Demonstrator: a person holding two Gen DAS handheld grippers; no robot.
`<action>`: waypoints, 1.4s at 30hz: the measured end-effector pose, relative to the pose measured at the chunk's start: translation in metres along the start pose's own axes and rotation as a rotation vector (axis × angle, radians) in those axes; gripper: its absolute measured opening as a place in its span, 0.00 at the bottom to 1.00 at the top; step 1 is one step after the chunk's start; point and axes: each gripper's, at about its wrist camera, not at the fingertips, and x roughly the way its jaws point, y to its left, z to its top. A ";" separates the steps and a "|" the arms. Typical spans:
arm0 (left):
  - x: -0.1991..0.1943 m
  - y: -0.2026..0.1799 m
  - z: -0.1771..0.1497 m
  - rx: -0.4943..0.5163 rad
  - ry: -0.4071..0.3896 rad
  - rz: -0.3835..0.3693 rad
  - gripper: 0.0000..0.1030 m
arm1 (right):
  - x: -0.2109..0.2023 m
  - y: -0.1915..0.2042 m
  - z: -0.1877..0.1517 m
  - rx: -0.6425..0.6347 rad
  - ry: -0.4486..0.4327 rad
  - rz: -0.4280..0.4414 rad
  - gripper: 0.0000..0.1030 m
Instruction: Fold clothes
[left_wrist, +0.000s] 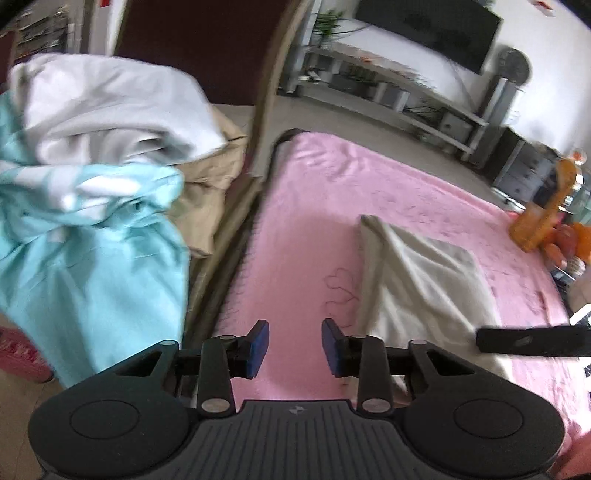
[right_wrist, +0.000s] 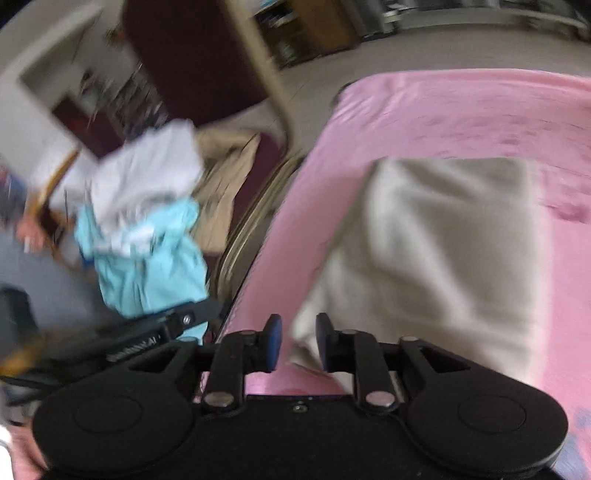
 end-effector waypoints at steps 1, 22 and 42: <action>0.002 -0.006 0.000 0.022 -0.003 -0.028 0.22 | -0.015 -0.011 -0.002 0.032 -0.021 -0.007 0.33; 0.009 -0.072 0.002 0.279 0.042 -0.089 0.17 | -0.071 -0.063 -0.014 -0.076 -0.109 -0.256 0.16; 0.191 -0.090 0.071 0.121 -0.011 0.008 0.11 | 0.087 -0.200 0.062 0.397 -0.091 0.243 0.03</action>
